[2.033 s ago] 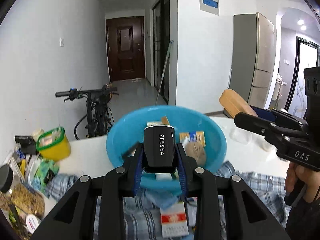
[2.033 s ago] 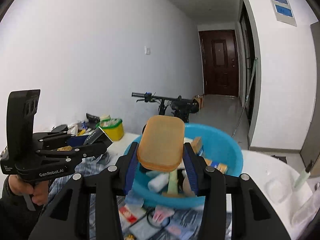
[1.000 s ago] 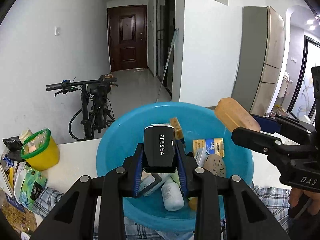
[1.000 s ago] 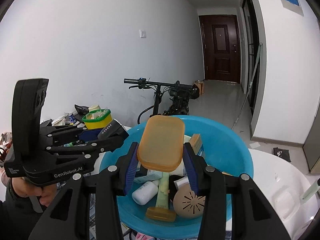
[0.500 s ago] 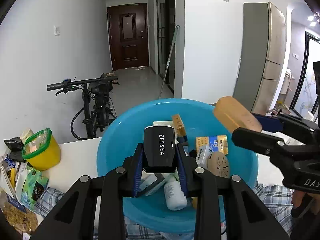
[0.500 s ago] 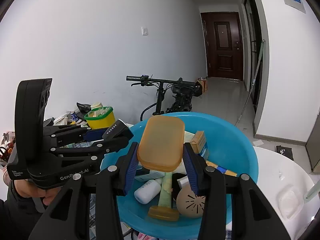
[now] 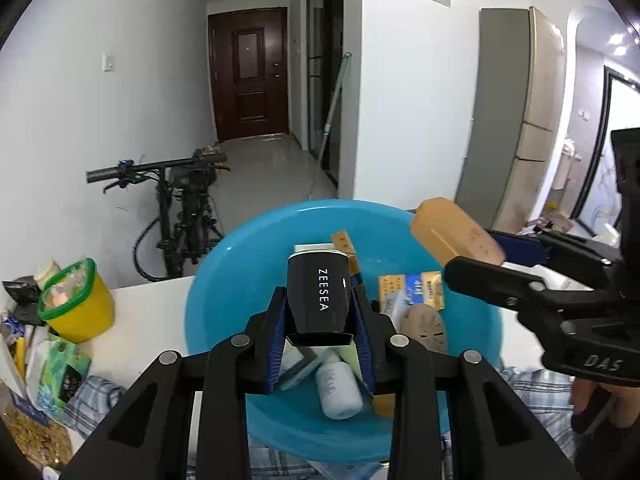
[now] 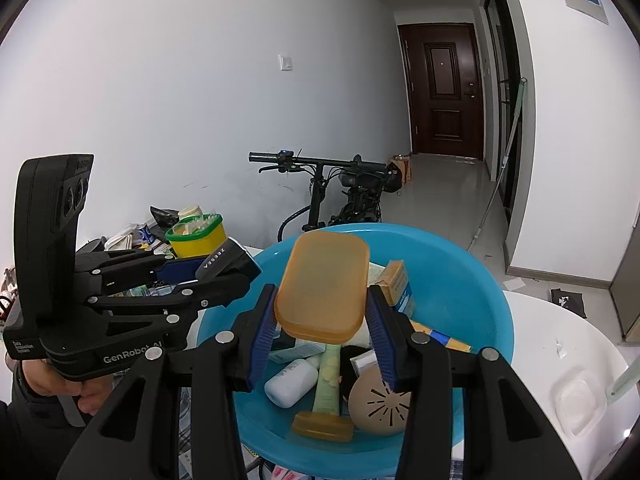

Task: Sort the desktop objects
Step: 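Lower the left tool into the basin and open it to release the ZEESEA box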

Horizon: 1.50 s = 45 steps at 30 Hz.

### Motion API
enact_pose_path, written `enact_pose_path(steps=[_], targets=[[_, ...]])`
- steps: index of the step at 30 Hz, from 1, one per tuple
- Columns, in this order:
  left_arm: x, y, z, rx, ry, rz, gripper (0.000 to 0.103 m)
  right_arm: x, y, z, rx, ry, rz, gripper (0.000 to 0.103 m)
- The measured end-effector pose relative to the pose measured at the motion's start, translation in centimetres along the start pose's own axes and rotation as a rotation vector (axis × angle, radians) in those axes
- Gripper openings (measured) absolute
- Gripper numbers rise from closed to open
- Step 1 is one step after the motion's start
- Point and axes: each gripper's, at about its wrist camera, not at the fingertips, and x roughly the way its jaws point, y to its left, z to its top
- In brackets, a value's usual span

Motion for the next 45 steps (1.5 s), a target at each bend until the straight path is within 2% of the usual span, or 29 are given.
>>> enact_pose_path(steps=[3,29,30,31,33,34,45], targets=[[0.1,-0.2,0.0,0.014,-0.004,0.027,0.033,0.1,-0.2,-0.1,0.004,0.001,-0.001,0.043],[1.4,0.5,-0.3,0.001,0.020,0.052,0.033,0.4,-0.3,0.1,0.008,0.011,-0.005,0.043],[1.4,0.5,-0.3,-0.002,0.025,0.057,0.037,0.4,-0.2,0.0,0.005,0.013,-0.004,0.043],[1.6,0.6,-0.3,-0.006,0.036,0.068,0.065,0.4,-0.2,0.1,0.005,0.012,-0.006,0.043],[1.7,0.9,-0.3,-0.012,0.029,0.111,0.103,0.5,-0.3,0.0,0.007,0.015,-0.003,0.043],[1.4,1.0,-0.3,-0.014,0.003,0.135,0.103,0.5,-0.3,-0.1,0.007,0.018,-0.004,0.043],[1.2,1.7,0.0,-0.018,0.021,0.155,0.103,0.6,-0.4,-0.1,0.003,0.020,-0.007,0.043]])
